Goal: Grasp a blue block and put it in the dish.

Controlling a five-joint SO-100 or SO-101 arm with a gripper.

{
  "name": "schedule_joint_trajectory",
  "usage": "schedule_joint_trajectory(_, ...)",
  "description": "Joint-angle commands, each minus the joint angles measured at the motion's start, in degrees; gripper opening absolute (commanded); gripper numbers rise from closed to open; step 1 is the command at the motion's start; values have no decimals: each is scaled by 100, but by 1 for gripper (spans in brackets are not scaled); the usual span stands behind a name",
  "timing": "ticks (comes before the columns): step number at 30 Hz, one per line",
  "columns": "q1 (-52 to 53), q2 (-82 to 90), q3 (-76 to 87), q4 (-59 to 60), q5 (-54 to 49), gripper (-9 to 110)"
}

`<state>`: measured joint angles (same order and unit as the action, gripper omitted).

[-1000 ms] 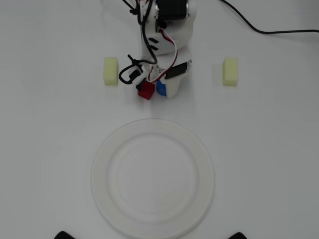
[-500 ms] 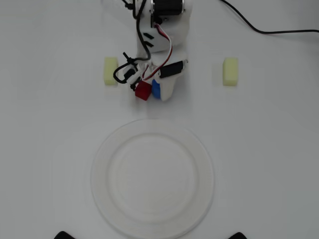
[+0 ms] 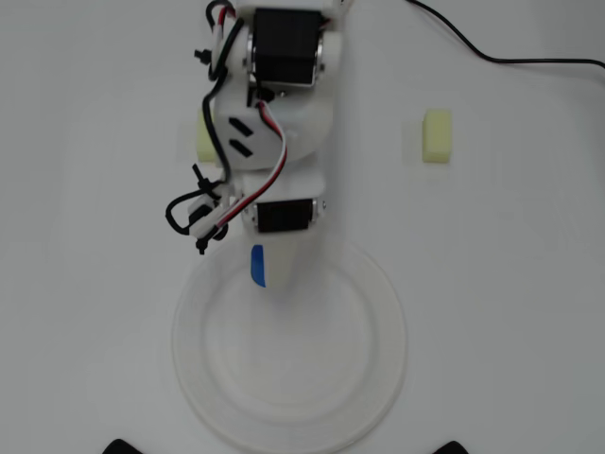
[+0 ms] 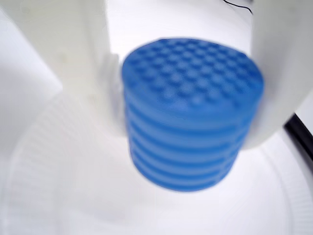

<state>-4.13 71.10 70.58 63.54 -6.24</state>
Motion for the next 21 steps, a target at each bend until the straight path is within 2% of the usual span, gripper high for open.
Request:
schedule_joint_trajectory(1,-18,-501,-888,149,132,0)
schedule_joint_trajectory(8,-141,-984,-1037,185,193,0)
schedule_joint_trajectory(15,-167,-1081,-1055,536,132,16)
schedule_joint_trajectory(21,-176,-888,-1283,1028,255,23)
